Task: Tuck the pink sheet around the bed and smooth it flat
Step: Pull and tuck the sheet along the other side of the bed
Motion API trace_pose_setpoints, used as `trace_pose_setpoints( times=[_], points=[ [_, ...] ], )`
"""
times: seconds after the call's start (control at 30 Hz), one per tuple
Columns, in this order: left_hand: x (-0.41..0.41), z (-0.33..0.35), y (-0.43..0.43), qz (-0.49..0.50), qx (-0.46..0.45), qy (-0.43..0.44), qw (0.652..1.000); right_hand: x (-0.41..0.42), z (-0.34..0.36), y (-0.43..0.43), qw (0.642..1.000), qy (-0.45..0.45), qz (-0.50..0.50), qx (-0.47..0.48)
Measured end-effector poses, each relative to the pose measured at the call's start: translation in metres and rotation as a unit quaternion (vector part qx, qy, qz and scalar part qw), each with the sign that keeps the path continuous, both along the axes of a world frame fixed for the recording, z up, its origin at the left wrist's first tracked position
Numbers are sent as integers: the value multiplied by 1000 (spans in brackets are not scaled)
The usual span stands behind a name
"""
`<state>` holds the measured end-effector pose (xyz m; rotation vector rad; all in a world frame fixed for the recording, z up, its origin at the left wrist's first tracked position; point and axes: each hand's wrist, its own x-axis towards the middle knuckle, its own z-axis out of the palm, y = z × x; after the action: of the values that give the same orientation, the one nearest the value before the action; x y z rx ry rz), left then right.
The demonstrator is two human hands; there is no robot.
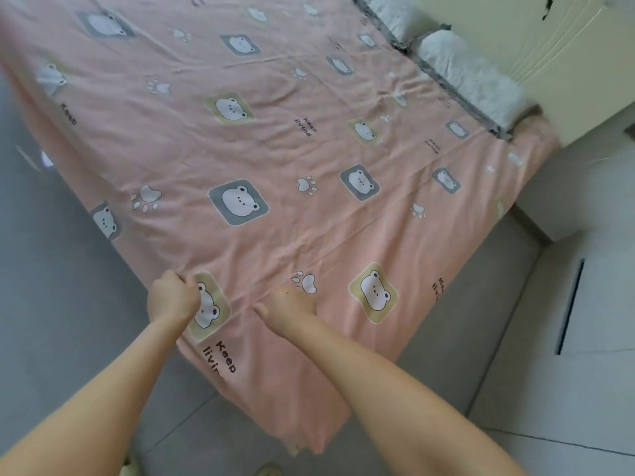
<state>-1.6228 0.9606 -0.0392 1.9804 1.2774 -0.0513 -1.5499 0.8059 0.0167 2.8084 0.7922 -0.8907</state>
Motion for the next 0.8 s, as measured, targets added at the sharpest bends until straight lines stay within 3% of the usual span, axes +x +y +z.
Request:
trace_pose_setpoints(
  times=[0.3,0.47,0.57,0.73,0.8],
  points=[
    [-2,-30,80,21,-112,32,993,-8,-41,115,995,9,-11,-102],
    [4,-55,120,60,-181,16,981,-16,-65,157,994,-13,-27,-106],
    [10,-72,133,98,-242,-25,965,-15,-76,170,989,-33,63,-126],
    [32,-82,138,217,-374,-132,892,-2,-78,181,976,18,139,-168],
    [40,-86,142,207,-344,-125,907,2,-78,186,970,40,162,-174]
  ],
)
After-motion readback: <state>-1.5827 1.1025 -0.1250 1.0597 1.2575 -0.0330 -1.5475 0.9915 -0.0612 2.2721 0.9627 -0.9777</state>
